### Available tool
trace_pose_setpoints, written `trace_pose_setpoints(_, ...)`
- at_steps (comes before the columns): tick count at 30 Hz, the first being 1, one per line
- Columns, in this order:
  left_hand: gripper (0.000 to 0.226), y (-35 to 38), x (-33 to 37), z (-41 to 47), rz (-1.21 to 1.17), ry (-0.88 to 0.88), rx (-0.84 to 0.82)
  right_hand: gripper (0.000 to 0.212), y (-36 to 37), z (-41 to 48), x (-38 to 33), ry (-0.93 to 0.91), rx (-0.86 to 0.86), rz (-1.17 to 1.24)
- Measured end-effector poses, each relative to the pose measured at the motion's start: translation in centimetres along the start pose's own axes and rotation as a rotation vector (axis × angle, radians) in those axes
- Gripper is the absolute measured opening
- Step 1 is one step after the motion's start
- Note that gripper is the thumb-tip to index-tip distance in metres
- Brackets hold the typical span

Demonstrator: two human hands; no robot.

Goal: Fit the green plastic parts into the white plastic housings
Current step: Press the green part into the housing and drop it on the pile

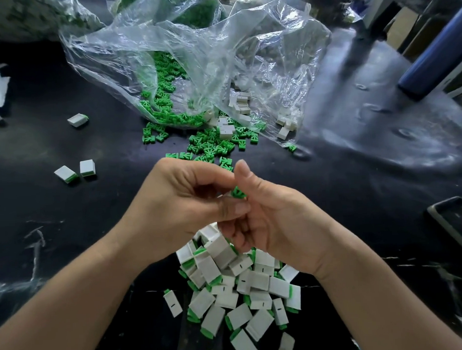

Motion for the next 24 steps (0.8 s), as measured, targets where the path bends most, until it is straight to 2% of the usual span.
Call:
trace_pose_setpoints(2, 0.020, -0.1, -0.2, 0.1, -0.047, -0.019, 0.025, 0.042, 0.0, 0.0, -0.2, -0.011, -0.008, 0.014)
trace_pose_setpoints(9, 0.027, -0.5, -0.3, 0.0, -0.092, -0.041, 0.115, 0.045, -0.2, -0.3, -0.5, -0.017, -0.025, 0.067)
trace_pose_setpoints(11, 0.026, -0.4, -0.3, 0.0, -0.091, -0.034, 0.094, 0.048, -0.2, -0.4, -0.5, -0.010, -0.013, 0.056)
trace_pose_setpoints(14, 0.029, -0.1, -0.2, 0.0, -0.058, -0.028, 0.002, 0.064, -0.3, -0.4, -0.3, 0.001, 0.015, 0.030)
trace_pose_setpoints(17, 0.024, -0.2, -0.1, 0.0, 0.025, 0.016, -0.013, 0.057, -0.3, -0.3, -0.3, -0.008, 0.037, 0.019)
trace_pose_setpoints(20, 0.022, -0.8, -0.2, -0.1, 0.130, 0.053, 0.066, 0.045, -0.1, -0.2, -0.4, -0.012, 0.010, 0.024)
trace_pose_setpoints(24, 0.025, -0.6, -0.2, -0.3, 0.082, 0.045, 0.045, 0.051, 0.7, -0.2, -0.1, 0.003, -0.070, -0.014)
Point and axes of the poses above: each hand's wrist, its own z-axis towards the middle knuckle, its own y-axis out of the palm, x = y × z, the point moved 7 cm from there along z, towards the middle knuckle, and after that the axes turned 2 degrees about y, right-handed, at the moved point
